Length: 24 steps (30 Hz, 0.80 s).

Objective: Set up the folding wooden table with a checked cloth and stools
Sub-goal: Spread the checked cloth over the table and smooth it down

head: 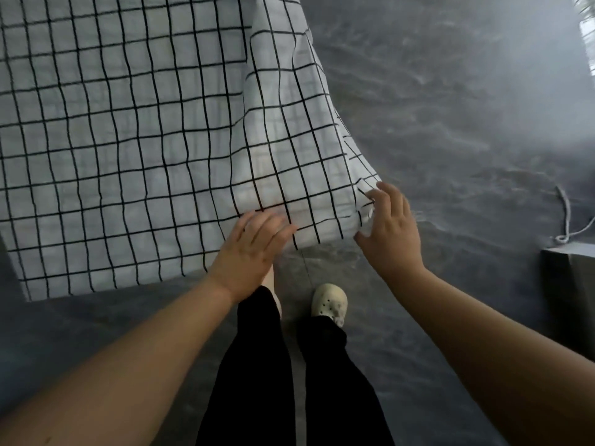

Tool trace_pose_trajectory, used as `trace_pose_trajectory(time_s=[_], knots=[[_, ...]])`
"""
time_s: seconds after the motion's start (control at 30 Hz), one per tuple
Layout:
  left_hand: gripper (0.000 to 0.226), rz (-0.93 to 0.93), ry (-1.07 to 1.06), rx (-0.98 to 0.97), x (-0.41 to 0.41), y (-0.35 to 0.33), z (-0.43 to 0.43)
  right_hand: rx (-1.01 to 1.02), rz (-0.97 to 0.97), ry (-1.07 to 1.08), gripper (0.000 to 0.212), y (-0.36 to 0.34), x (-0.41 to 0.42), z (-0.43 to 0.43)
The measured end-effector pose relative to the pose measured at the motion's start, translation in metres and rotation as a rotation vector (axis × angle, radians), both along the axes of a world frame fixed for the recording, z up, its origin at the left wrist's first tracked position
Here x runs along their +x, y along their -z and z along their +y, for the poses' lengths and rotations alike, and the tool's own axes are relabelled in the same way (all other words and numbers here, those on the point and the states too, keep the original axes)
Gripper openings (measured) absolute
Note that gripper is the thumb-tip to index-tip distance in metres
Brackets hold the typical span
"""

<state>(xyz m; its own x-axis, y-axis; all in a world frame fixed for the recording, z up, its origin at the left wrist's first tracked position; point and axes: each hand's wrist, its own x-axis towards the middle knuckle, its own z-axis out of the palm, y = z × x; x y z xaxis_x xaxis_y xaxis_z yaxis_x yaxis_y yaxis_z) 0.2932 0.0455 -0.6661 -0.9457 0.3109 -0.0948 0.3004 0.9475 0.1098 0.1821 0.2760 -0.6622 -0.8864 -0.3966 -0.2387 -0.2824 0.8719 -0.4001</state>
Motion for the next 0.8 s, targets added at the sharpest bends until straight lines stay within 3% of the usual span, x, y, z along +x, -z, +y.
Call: trace_pose_trajectory(time_s=[0.23, 0.43, 0.53, 0.67, 0.8], knots=[[0.023, -0.040, -0.123, 0.168, -0.010, -0.013, 0.017, 0.032, 0.096, -0.080, 0.029, -0.002, -0.006, 0.009], [0.026, -0.041, -0.125, 0.243, -0.007, -0.037, 0.031, -0.064, 0.213, -0.106, 0.027, -0.023, -0.008, 0.033], [0.030, -0.050, -0.148, 0.233, -0.010, -0.042, 0.046, -0.013, 0.240, -0.100, 0.031, -0.027, -0.010, 0.047], [0.020, -0.124, -0.118, 0.198, -0.007, -0.032, 0.075, 0.178, 0.055, -0.129, 0.034, -0.020, -0.007, 0.054], [0.036, -0.175, -0.163, 0.180, -0.007, -0.026, 0.086, 0.230, -0.057, -0.091, 0.030, -0.014, -0.004, 0.064]])
